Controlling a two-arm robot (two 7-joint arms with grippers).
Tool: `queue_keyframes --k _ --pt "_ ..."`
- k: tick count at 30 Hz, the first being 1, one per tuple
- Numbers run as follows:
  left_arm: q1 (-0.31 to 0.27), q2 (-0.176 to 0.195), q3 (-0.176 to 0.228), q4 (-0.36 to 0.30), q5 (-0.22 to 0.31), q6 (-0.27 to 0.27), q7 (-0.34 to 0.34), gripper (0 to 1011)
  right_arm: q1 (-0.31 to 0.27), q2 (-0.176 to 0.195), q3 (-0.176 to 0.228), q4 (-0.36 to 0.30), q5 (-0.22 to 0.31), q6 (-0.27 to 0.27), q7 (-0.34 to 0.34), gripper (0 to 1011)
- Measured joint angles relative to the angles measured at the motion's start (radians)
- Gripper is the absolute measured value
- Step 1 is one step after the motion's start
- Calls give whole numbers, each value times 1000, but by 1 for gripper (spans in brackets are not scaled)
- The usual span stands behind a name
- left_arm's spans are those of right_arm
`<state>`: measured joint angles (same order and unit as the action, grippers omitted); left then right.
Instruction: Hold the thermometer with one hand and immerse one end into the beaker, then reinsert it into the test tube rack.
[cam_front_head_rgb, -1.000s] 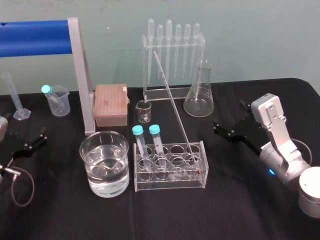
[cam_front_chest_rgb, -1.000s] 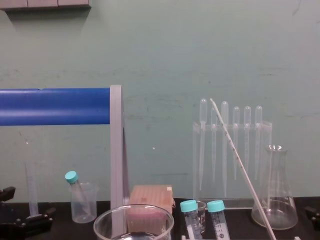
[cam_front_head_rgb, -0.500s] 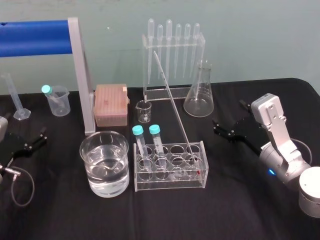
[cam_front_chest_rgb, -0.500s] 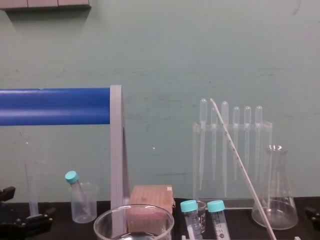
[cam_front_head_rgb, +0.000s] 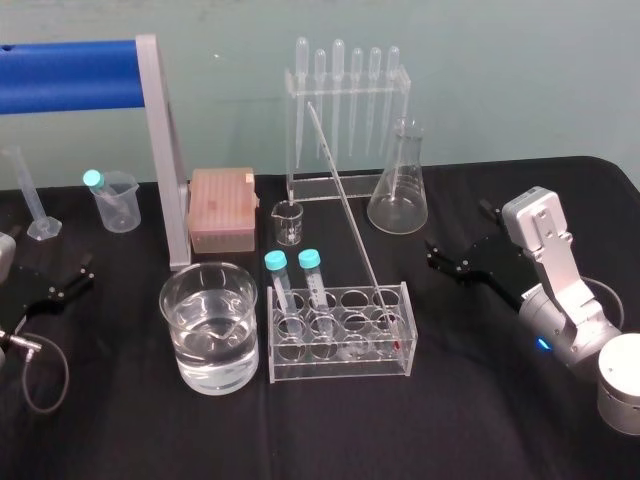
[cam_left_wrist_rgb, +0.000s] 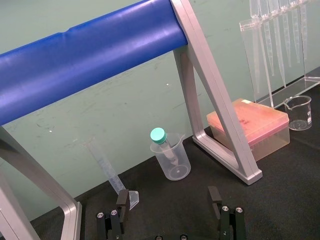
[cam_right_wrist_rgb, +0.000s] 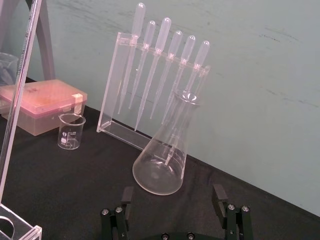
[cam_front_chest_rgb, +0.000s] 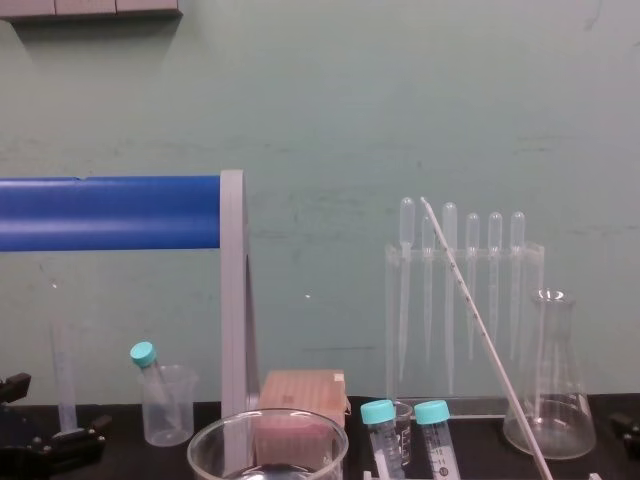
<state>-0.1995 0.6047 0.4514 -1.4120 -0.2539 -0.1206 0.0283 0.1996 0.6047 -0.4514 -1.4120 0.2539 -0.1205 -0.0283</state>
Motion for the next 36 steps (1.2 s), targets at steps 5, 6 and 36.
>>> queue_keyframes --k 5,6,36 --pt "0 0 0 0 0 0 0 1008 -12 -15 48 -10 55 -9 12 1003" --pt "0 0 0 0 0 0 0 1008 -16 -18 59 -14 70 -12 18 1003" --pt "0 0 0 0 0 0 0 1008 60 -164 114 -153 293 -24 317 1003"
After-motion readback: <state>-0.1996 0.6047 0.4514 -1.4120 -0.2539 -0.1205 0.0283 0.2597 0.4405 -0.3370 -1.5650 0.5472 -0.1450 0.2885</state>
